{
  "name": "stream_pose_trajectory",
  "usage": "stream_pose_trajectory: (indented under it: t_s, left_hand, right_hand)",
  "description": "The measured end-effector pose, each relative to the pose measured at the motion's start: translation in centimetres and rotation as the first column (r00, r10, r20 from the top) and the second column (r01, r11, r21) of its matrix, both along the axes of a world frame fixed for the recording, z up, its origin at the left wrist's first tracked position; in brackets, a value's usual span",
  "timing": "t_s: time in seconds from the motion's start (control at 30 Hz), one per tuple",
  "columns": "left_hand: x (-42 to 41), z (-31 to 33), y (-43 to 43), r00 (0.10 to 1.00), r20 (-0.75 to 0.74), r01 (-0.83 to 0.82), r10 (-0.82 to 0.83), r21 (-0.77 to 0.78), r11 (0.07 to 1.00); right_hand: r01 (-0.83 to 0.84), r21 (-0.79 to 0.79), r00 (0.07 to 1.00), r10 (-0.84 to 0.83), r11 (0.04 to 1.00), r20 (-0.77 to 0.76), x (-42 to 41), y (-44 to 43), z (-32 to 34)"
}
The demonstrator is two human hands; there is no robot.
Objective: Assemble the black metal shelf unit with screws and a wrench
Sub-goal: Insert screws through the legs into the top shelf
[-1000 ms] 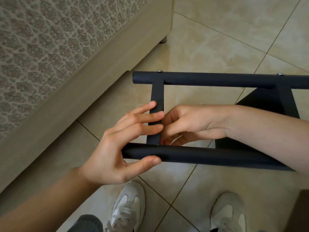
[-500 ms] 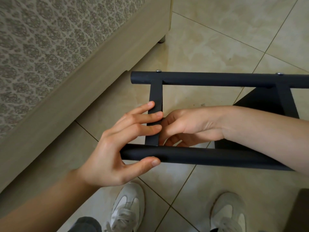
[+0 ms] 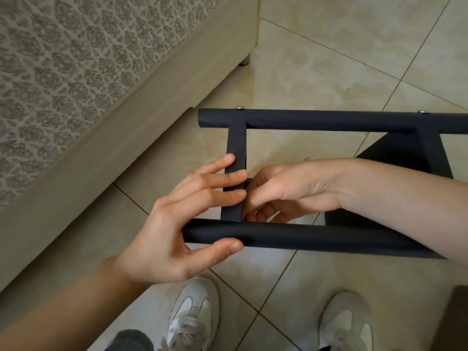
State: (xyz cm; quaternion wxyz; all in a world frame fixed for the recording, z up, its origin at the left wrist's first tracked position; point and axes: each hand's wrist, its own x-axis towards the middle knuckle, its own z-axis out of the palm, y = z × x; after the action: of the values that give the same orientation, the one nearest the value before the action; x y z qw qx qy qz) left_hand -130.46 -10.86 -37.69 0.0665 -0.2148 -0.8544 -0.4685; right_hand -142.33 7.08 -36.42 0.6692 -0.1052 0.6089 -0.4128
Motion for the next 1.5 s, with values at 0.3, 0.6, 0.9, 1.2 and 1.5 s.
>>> stream_pose_trajectory:
  t_s: [0.3, 0.6, 0.9, 1.2, 1.5]
  left_hand:
    - [0.0, 0.1, 0.1, 1.0, 0.003, -0.001, 0.001, 0.006, 1.0]
    - [0.1, 0.2, 0.2, 1.0, 0.015, -0.003, 0.003, 0.008, 1.0]
    - [0.1, 0.2, 0.2, 1.0, 0.01, -0.005, 0.005, 0.01, 1.0]
    - [0.2, 0.2, 0.1, 1.0, 0.009, -0.005, 0.005, -0.002, 1.0]
    - [0.2, 0.1, 0.2, 1.0, 0.011, -0.009, 0.009, 0.004, 1.0]
  right_hand:
    - [0.017, -0.019, 1.0, -0.016, 1.0, 0.022, 0.3, -0.2, -0.3]
    - [0.086, -0.021, 0.995, -0.085, 0.996, 0.05, 0.3, -0.2, -0.4]
    - [0.02, 0.0, 0.999, -0.02, 1.0, 0.04, -0.4, 0.1, 0.2]
    - [0.035, 0.001, 0.998, -0.035, 0.999, 0.047, 0.1, -0.2, -0.3]
    - [0.011, 0.029, 1.0, -0.011, 1.0, 0.016, 0.0, -0.3, -0.2]
